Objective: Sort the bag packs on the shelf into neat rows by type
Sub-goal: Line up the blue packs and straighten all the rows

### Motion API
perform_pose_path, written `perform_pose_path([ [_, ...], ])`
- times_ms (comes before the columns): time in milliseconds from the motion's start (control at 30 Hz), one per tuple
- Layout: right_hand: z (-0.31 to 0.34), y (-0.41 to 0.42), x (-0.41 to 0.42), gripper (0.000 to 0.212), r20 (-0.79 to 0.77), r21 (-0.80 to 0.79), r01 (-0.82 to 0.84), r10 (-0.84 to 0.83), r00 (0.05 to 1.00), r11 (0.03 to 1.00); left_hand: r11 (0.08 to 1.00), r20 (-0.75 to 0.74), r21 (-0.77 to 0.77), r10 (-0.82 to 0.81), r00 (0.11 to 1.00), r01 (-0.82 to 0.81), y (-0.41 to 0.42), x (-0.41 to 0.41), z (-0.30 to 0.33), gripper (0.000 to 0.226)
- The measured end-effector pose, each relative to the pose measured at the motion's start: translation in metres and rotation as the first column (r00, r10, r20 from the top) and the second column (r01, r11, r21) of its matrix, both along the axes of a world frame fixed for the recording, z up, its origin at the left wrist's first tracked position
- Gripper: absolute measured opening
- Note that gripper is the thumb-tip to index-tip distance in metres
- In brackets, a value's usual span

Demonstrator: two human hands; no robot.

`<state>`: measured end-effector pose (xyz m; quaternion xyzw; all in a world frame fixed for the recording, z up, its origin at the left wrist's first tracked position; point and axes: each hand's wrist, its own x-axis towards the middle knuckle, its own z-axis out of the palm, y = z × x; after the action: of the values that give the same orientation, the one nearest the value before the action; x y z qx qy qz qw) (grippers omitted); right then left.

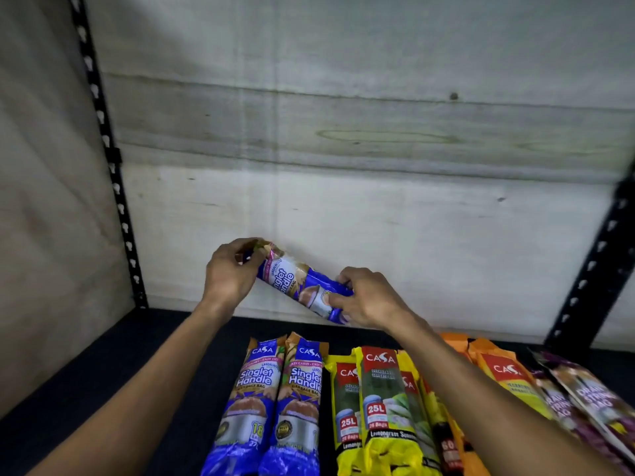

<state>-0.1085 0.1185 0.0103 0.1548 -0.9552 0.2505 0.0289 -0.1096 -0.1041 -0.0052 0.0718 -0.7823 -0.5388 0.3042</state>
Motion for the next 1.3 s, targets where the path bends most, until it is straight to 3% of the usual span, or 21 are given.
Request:
perform_pose_path([
  [133, -0.001, -0.002, 0.028, 0.014, 0.080, -0.300, 0.063, -0.041, 0.996, 0.952, 0.935, 0.052, 0.355, -0.039, 0.998, 0.018, 0.004, 0.019, 0.001, 0.052],
  [233, -0.010, -0.002, 0.047, 0.016, 0.151, -0.411, 0.139, -0.083, 0.985, 0.901, 0.845, 0.164, 0.532, -0.153, 0.974, 0.043, 0.010, 0.039, -0.006, 0.069],
  [400, -0.029, -0.009, 0.071, 0.014, 0.324, -0.596, 0.257, -0.065, 0.944, 0.761, 0.841, 0.253, 0.539, -0.096, 0.963, -0.058, 0.012, 0.053, -0.022, 0.088],
  [533, -0.034, -0.019, 0.086, 0.010, 0.420, -0.620, 0.309, -0.028, 0.907, 0.721, 0.821, 0.339, 0.570, -0.280, 0.898, 0.041, 0.020, 0.067, -0.025, 0.084],
  [733, -0.030, -0.025, 0.106, 0.012, 0.481, -0.499, 0.273, 0.001, 0.877, 0.823, 0.886, 0.388, 0.456, -0.276, 0.879, 0.077, 0.022, 0.072, -0.027, 0.081],
  [900, -0.042, -0.026, 0.114, 0.016, 0.438, -0.349, 0.140, 0.029, 0.898, 0.927, 0.930, 0.455, 0.333, -0.305, 0.837, 0.159, 0.019, 0.073, -0.030, 0.079],
  [1033, -0.047, -0.032, 0.119, 0.025, 0.425, -0.124, 0.056, 0.002, 0.905, 0.991, 0.931, 0.526, 0.287, -0.350, 0.775, 0.226, 0.019, 0.074, -0.033, 0.076],
  [1167, -0.052, -0.039, 0.115, 0.021, 0.541, 0.059, -0.057, 0.016, 0.841, 0.997, 0.937, 0.582, 0.192, -0.348, 0.735, 0.292, 0.019, 0.074, -0.036, 0.076],
  [1300, -0.049, -0.039, 0.116, 0.014, 0.563, 0.013, 0.023, -0.026, 0.826, 1.000, 0.931, 0.602, 0.134, -0.349, 0.718, 0.341, 0.016, 0.076, -0.034, 0.072],
])
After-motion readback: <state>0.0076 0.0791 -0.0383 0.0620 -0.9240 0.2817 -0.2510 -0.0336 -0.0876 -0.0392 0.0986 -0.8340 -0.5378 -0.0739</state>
